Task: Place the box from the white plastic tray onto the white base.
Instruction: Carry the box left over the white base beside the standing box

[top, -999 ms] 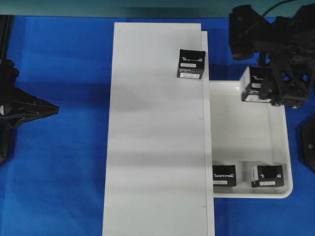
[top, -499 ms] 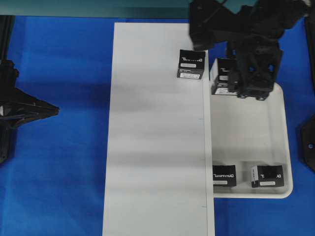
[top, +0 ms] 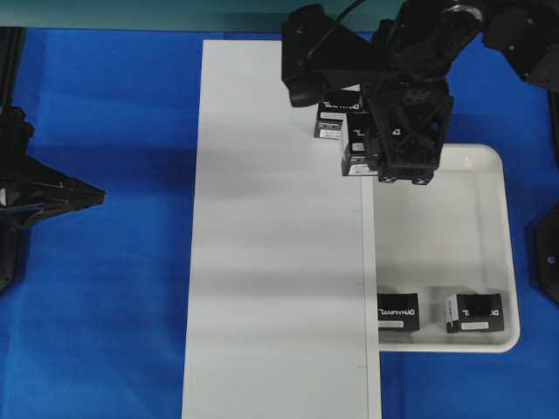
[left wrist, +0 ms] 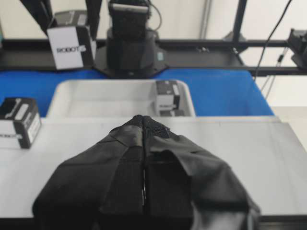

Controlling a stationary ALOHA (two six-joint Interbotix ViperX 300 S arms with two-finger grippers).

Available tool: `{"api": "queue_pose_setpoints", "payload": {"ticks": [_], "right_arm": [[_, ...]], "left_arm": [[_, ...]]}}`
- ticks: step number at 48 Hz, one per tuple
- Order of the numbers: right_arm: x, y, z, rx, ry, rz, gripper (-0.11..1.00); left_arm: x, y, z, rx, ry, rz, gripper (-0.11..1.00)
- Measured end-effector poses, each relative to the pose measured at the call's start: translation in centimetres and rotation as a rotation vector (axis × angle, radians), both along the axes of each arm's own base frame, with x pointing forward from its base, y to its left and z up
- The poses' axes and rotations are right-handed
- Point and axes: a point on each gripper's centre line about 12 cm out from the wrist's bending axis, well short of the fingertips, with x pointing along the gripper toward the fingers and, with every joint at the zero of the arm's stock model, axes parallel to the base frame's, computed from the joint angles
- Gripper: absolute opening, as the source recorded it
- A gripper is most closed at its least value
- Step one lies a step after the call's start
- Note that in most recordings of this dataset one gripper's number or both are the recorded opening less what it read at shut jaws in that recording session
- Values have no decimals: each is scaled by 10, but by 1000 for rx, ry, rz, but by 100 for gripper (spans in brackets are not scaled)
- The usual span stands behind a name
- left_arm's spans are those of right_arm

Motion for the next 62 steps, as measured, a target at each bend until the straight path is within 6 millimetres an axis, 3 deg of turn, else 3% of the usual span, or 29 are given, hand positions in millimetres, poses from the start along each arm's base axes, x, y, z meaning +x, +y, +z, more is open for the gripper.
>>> {"api": "queue_pose_setpoints", "payload": {"ticks": [36,47,62], "right_arm": [[21,-6,-50,-21,28,24,59],[21,-3,-79,-24,24,18,59],[19,-5,-100,-40,0,-2,59]], "left_arm": [[0,-2,-1,2,6,-8,-7],[0,-2,-1,0,8,-9,-7],[0,-2,-3,3,26,-9,-7]]}}
